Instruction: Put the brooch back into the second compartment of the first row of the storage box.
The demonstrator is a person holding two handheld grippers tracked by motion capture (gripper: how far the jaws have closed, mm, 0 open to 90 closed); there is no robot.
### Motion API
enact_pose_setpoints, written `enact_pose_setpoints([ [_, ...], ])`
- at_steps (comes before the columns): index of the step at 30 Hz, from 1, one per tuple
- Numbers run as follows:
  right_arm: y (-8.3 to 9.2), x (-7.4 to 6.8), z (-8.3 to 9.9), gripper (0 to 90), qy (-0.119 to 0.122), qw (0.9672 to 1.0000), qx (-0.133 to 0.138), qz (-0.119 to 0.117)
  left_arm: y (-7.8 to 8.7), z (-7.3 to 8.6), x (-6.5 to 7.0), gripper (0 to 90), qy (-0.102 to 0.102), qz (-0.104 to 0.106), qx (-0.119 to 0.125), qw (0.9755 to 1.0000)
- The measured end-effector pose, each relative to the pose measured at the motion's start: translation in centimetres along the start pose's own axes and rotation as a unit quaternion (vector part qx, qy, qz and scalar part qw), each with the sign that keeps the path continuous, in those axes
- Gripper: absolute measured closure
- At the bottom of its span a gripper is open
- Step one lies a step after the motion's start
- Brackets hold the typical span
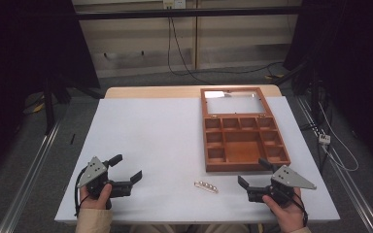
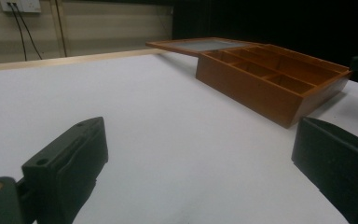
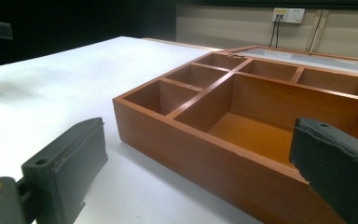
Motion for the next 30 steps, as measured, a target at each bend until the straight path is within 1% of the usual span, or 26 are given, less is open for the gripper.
enact_pose_setpoints([
  [3,-0.1,-0.1,-0.1,3.4,0.002,1.0,-0.001,-0.002,0.2,0.1,-0.1,3.5,0.0,-0.001,-0.002,1.0],
  [5,-0.3,-0.4,-0.3,3.3,0.004,0.9999,-0.009,-0.006,0.3,0.1,-0.1,3.5,-0.001,-0.001,-0.003,1.0],
  [7,-0.5,-0.8,-0.5,2.7,0.004,0.9997,-0.017,-0.015,0.4,0.2,-0.2,3.5,0.003,-0.002,-0.005,1.0],
  [8,-0.5,-0.8,-0.5,2.7,0.004,0.9997,-0.017,-0.015,0.5,0.2,-0.2,3.5,0.007,-0.003,-0.005,1.0],
  [9,-0.7,-1.2,-0.6,2.6,0.008,0.9996,-0.019,-0.019,0.5,0.2,-0.3,3.5,0.007,-0.004,-0.005,1.0],
  [10,-0.9,-1.7,-0.9,2.6,0.01,0.9993,-0.027,-0.024,0.6,0.2,-0.4,3.5,0.008,-0.006,-0.005,0.9999],
  [11,-0.9,-1.7,-0.9,2.6,0.01,0.9993,-0.027,-0.024,0.7,0.2,-0.4,3.5,0.009,-0.008,-0.005,0.9999],
  [12,-1.2,-2.2,-1.1,4.2,0.014,0.9988,-0.033,-0.034,0.7,0.2,-0.5,3.5,0.009,-0.009,-0.005,0.9999],
  [13,-1.2,-2.2,-1.1,4.2,0.014,0.9988,-0.033,-0.034,0.7,0.2,-0.6,3.5,0.011,-0.011,-0.005,0.9999],
  [14,-1.7,-3.0,-1.4,6.7,0.017,0.9978,-0.041,-0.05,0.8,0.2,-0.7,3.6,0.012,-0.012,-0.004,0.9998],
  [15,-1.9,-3.2,-1.5,6.7,0.018,0.9974,-0.043,-0.054,0.8,0.1,-0.7,3.6,0.013,-0.013,-0.003,0.9998],
  [18,-2.7,-4.2,-1.7,15.6,0.026,0.995,-0.058,-0.077,0.9,0.1,-0.8,3.6,0.015,-0.016,-0.002,0.9998],
  [19,-2.7,-4.2,-1.7,15.6,0.026,0.995,-0.058,-0.077,0.9,0.1,-0.8,3.6,0.015,-0.017,-0.002,0.9997],
  [20,-3.3,-4.9,-1.7,17.9,0.031,0.9928,-0.071,-0.092,0.9,0.1,-0.9,3.6,0.014,-0.017,-0.002,0.9998],
  [21,-3.5,-5.2,-1.6,19.5,0.032,0.9919,-0.075,-0.097,0.9,0.1,-0.9,3.6,0.013,-0.017,-0.001,0.9998],
  [22,-3.8,-5.5,-1.5,24.0,0.032,0.9903,-0.082,-0.107,1.0,0.0,-0.9,3.6,0.014,-0.018,-0.001,0.9997],
  [23,-4.0,-5.9,-1.3,28.8,0.033,0.9878,-0.093,-0.121,1.0,0.1,-0.9,3.6,0.013,-0.018,-0.001,0.9997],
  [24,-4.0,-5.9,-1.3,28.8,0.033,0.9878,-0.093,-0.121,1.0,0.1,-1.0,3.6,0.013,-0.018,-0.001,0.9998],
  [25,-4.5,-6.2,-0.9,31.3,0.035,0.9854,-0.109,-0.126,1.0,0.1,-1.0,3.6,0.015,-0.018,-0.001,0.9997],
  [26,-4.7,-6.5,-0.7,37.0,0.038,0.9826,-0.118,-0.138,1.0,0.1,-1.0,3.6,0.014,-0.018,-0.001,0.9997],
  [27,-4.8,-6.7,-0.6,38.2,0.04,0.9811,-0.124,-0.143,1.0,0.1,-1.0,3.6,0.014,-0.018,-0.001,0.9997],
  [29,-5.1,-7.0,-0.4,41.2,0.043,0.9797,-0.132,-0.144,1.0,0.1,-1.1,3.6,0.013,-0.018,-0.001,0.9997],
  [30,-5.4,-7.3,-0.3,42.9,0.042,0.9779,-0.138,-0.151,1.0,0.1,-1.1,3.6,0.014,-0.018,-0.001,0.9997],
])
Point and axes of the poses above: each handheld gripper's, and its own axes: y roughly backward along the jaws, z roughly out of its underside, x roughly to its right, the point moved 7 cm from there along -y, roughly forward along the jaws, and after that the axes turned 2 degrees about -y, right-handed, at the moved point
